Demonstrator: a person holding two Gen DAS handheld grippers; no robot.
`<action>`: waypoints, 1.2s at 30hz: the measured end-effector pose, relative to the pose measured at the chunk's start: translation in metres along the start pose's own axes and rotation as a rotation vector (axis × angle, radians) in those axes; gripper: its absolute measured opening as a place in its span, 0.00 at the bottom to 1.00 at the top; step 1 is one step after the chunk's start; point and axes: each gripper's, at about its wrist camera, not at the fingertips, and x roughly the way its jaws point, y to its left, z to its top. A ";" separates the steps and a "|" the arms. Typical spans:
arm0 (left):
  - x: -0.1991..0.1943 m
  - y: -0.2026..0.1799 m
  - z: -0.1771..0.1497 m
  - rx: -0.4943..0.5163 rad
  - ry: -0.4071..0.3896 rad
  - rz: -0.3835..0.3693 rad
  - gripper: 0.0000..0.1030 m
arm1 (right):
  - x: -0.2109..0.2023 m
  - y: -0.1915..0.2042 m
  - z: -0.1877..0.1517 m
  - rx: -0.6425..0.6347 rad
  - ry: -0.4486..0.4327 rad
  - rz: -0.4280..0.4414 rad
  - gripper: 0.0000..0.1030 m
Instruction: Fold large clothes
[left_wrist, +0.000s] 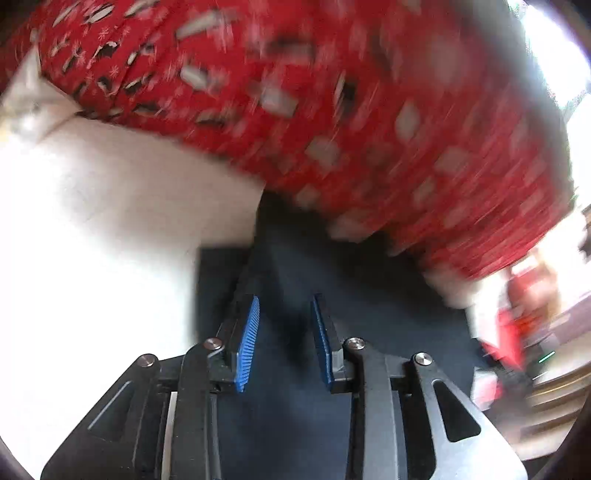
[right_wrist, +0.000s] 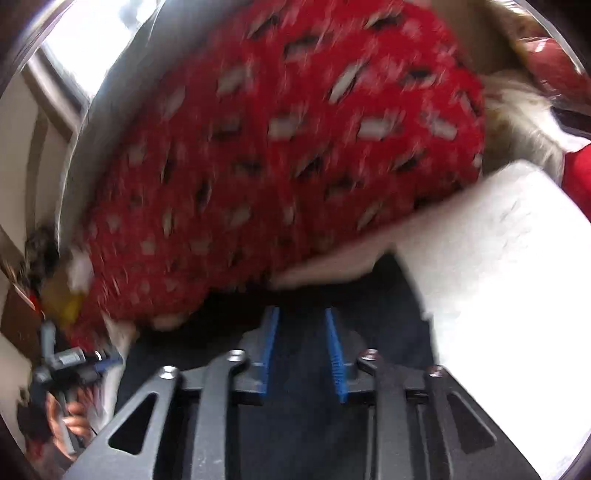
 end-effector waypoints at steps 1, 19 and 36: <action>0.016 -0.005 -0.006 0.022 0.055 0.082 0.25 | 0.022 -0.001 -0.009 -0.015 0.101 -0.090 0.28; -0.055 -0.009 -0.096 -0.037 -0.063 0.082 0.30 | -0.053 -0.033 -0.053 0.083 0.017 -0.128 0.38; -0.028 -0.005 -0.130 -0.083 -0.012 0.102 0.37 | -0.101 -0.056 -0.135 0.000 0.079 -0.179 0.08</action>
